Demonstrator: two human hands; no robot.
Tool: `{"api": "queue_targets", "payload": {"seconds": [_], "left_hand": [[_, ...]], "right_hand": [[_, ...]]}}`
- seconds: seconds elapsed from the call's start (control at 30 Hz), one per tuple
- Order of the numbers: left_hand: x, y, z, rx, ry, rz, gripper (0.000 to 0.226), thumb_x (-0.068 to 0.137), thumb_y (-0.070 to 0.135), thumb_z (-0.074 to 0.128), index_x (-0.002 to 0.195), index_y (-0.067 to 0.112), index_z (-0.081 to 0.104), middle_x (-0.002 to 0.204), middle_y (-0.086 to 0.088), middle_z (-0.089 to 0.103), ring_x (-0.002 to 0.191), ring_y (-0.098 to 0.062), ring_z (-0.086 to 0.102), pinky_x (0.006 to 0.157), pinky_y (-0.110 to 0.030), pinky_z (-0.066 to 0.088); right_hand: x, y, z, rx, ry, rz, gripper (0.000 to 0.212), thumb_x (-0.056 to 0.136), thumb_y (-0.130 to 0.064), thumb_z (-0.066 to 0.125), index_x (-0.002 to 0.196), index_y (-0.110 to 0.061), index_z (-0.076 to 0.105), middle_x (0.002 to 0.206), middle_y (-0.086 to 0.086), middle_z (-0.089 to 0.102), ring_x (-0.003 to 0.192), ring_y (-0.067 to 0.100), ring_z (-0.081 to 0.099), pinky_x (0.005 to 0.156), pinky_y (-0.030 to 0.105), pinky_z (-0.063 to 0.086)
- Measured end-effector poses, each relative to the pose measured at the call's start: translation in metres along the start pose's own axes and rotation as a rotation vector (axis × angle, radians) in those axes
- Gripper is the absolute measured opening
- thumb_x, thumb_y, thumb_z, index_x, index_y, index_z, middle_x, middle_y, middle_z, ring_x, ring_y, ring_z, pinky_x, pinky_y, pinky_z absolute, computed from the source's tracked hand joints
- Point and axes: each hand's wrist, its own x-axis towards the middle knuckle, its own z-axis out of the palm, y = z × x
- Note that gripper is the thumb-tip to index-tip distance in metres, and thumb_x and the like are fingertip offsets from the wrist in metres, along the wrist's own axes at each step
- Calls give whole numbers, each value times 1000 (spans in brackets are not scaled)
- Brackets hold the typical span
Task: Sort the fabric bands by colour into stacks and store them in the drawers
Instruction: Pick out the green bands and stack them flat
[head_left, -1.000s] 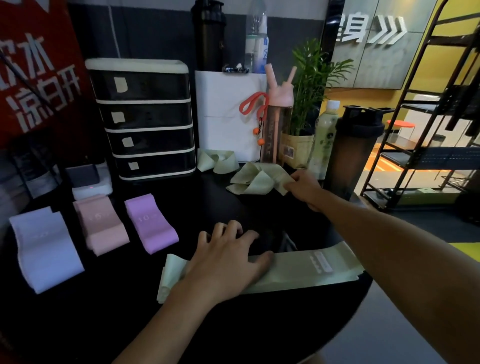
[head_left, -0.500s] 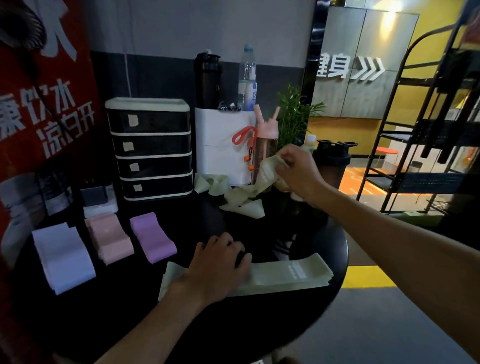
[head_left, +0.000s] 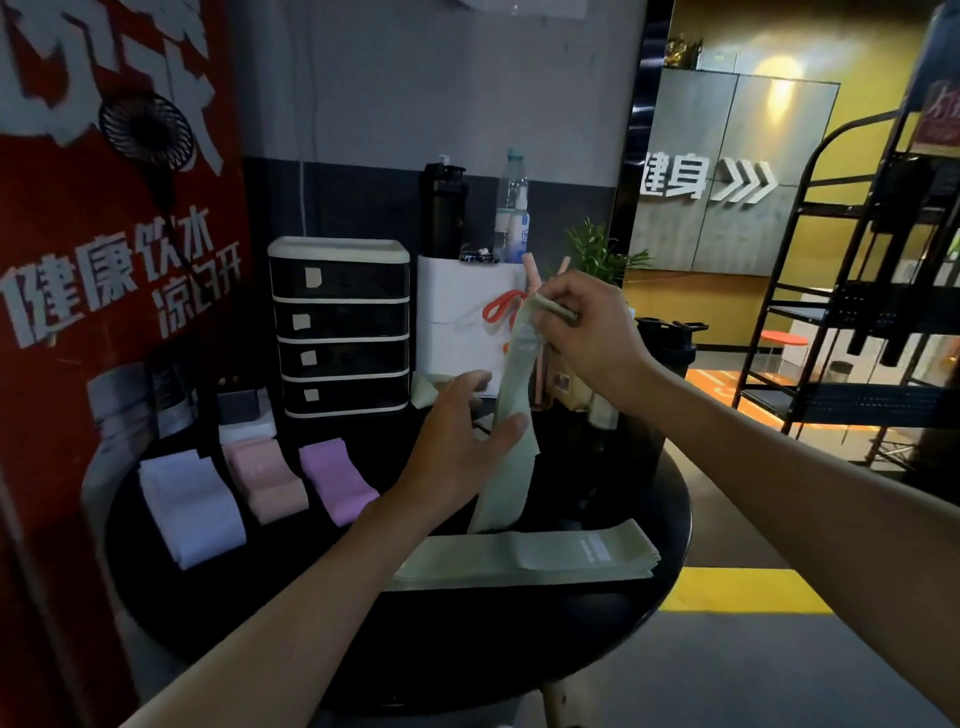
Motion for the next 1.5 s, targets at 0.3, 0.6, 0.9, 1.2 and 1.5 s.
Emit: {"api": "queue_targets", "payload": {"seconds": [0.3, 0.6, 0.9, 1.2, 1.5], "left_hand": [[-10, -1, -14, -143, -213, -81, 11, 94, 3, 63, 101, 4, 71, 100, -12, 75, 90, -15, 71, 83, -32, 57], [-10, -17, -33, -82, -313, -195, 19, 94, 14, 67, 96, -4, 69, 85, -7, 71, 75, -6, 63, 66, -16, 47], [-23, -25, -61, -59, -338, -245, 12, 94, 18, 67, 103, 12, 71, 90, -1, 75, 80, -8, 67, 66, -24, 53], [-30, -25, -85, -115, -224, -372, 18, 90, -1, 67, 108, 1, 62, 92, -18, 66, 56, -11, 62, 40, -20, 41], [-38, -53, -84, 215, -104, -321, 20, 78, 13, 82, 90, 10, 66, 78, -8, 67, 64, -14, 61, 59, -28, 50]], "right_hand": [[1, -18, -13, 46, 107, 55, 15, 87, 1, 64, 88, -14, 64, 85, 3, 64, 65, 2, 55, 57, 8, 44], [-7, 7, -43, -43, 267, 159, 13, 87, 1, 61, 95, -9, 64, 86, 2, 62, 65, -3, 55, 55, 6, 43], [-56, 52, -58, 40, 272, 418, 14, 87, -6, 63, 93, -18, 65, 100, 9, 69, 90, 23, 66, 79, 44, 58], [-110, 93, -51, -21, 167, 516, 21, 87, -11, 67, 104, -21, 58, 83, 12, 63, 83, 31, 62, 74, 47, 51], [-149, 112, -34, -126, -1, 525, 17, 88, -6, 68, 99, -17, 61, 79, 20, 60, 71, 25, 53, 59, 30, 40]]}}
